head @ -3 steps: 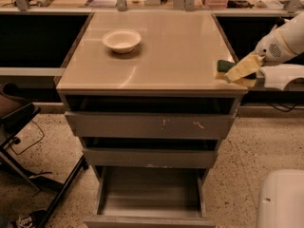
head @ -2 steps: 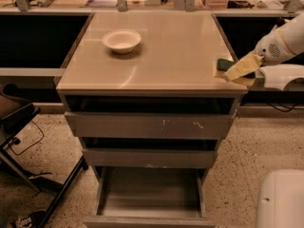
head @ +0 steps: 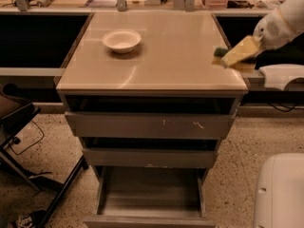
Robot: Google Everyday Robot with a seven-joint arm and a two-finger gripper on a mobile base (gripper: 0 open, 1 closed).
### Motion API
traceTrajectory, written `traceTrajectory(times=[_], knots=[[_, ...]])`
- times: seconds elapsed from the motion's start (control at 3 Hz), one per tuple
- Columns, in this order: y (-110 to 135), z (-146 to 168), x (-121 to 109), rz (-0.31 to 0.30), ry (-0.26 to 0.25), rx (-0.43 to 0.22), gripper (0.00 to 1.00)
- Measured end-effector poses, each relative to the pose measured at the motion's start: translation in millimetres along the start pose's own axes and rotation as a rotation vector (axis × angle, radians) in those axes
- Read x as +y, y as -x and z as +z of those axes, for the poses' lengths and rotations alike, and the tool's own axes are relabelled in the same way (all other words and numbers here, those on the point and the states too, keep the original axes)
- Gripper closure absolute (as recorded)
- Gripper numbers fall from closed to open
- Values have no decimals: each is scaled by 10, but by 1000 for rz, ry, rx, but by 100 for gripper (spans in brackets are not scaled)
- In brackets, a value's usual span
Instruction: Place sponge into bottom drawer
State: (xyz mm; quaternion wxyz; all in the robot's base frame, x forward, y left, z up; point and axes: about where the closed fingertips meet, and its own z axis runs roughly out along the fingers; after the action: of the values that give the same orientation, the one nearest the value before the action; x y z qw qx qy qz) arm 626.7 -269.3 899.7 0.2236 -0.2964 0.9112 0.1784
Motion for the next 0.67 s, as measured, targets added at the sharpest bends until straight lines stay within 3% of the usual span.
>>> traceTrajectory(times=[0.33,0.67], knots=[[508,-446,284,26,-166,65,100],[695,-647,316,31,-221,24,100]])
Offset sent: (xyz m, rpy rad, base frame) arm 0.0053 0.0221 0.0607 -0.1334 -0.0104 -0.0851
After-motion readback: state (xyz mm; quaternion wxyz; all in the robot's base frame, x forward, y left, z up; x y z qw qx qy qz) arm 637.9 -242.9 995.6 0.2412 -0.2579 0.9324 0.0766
